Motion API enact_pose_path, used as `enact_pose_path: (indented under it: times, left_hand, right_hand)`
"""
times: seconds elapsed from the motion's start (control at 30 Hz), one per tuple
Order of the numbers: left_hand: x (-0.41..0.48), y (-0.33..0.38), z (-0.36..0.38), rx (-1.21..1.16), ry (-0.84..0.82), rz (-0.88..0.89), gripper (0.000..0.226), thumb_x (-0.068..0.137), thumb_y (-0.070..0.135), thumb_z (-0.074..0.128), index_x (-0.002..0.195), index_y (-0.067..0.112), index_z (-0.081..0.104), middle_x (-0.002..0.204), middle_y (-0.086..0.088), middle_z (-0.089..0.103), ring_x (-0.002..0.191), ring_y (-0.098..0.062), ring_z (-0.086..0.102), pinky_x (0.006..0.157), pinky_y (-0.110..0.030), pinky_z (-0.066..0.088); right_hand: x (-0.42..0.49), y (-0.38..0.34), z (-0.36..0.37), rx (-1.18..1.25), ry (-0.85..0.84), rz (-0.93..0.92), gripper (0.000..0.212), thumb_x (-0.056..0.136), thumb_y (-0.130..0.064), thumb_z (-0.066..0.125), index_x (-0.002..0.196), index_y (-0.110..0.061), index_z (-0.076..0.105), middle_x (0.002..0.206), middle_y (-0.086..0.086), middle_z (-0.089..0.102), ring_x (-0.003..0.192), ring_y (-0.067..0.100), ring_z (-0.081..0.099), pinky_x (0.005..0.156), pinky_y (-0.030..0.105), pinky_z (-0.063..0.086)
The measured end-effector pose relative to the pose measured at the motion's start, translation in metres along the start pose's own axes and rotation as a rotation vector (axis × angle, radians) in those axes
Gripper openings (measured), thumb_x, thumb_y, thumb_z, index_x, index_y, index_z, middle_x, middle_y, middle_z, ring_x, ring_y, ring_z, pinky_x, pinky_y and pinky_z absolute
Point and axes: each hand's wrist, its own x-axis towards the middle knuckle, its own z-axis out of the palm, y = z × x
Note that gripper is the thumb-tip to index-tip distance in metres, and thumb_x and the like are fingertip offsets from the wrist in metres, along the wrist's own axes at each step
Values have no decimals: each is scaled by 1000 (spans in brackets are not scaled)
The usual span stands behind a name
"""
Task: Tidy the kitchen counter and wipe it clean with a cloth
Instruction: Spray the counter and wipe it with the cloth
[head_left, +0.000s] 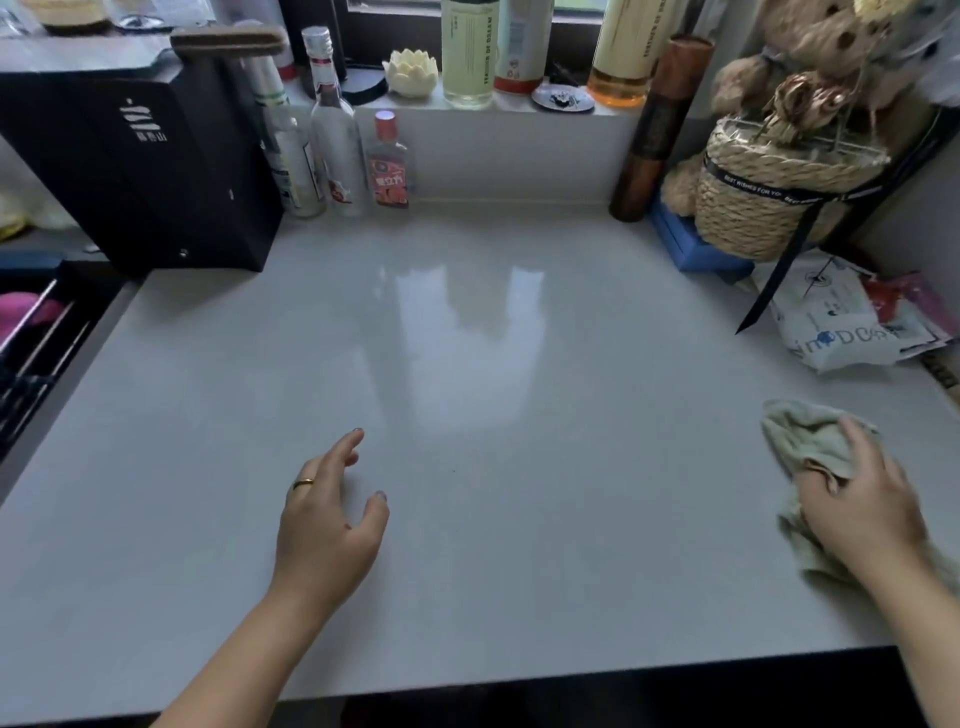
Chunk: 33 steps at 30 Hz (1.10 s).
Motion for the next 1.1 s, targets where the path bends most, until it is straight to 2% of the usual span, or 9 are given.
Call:
enact_pose_path:
  times: [0.1,0.3,0.37,0.47,0.53,0.6,0.7,0.93,1.1]
  left_hand:
    - [-9,-2,-1,7,10,-23,57,78,1,59,130,20,43,112,1,49,110,-19,47,92,-31,36]
    - [-21,-2,-5,10,44,-19,55,80,2,58,130,19,44,112,1,50,114,-22,47,95,-33,38]
    - [-23,-3,-10,19,68,-17,56,79,2,58,130,20,44,114,-1,52,113,-20,46,91,-31,36]
    - [-27,-7,-20,28,112,-29,56,79,2,58,130,21,44,115,-1,53,109,-12,43,87,-28,32]
    - [-33,-10,-28,29,152,-45,55,80,4,58,130,22,43,113,3,50,109,-11,42,87,-29,31]
    - [-39,-16,-37,27,187,-62,55,81,5,58,130,23,43,112,5,48,109,-10,41,88,-29,32]
    - [-48,-32,-56,22,219,-81,54,82,6,57,130,24,42,111,6,47,108,-9,40,89,-28,30]
    - [-54,-86,-127,16,308,-147,55,81,5,57,132,20,41,118,-2,51,110,-12,41,91,-29,30]
    - [-56,-133,-186,20,359,-217,57,81,6,58,133,21,39,116,1,49,112,-13,41,92,-29,30]
  right_hand:
    - [-46,-26,26,-28,34,-81,68,68,-26,39,135,-15,41,123,31,49,108,48,46,95,52,38]
    - [-156,-116,73,-14,-35,-494,59,67,-24,40,121,-11,59,101,23,67,71,38,62,63,41,54]
    - [-166,-127,74,50,-117,-556,59,69,-21,46,127,-15,53,110,19,64,81,37,61,70,42,53]
    - [-141,-117,64,268,-189,-500,60,79,-17,50,138,-19,37,124,17,51,108,35,51,90,40,44]
    - [-108,-112,56,248,-95,-422,61,81,-14,53,139,-17,35,125,21,47,111,37,48,92,40,42]
    - [-85,-118,58,119,-101,-329,63,82,-15,52,141,-16,30,129,24,41,113,41,45,96,43,39]
    - [-103,-142,75,-31,-165,-272,64,85,-20,47,143,-19,21,136,23,32,115,43,41,94,46,38]
    - [-237,-241,132,-102,-306,-493,69,87,-29,42,145,-26,5,142,11,24,112,33,40,88,41,42]
    - [-305,-313,167,-98,-401,-550,70,88,-21,39,144,-28,-2,144,7,18,114,30,38,89,40,40]
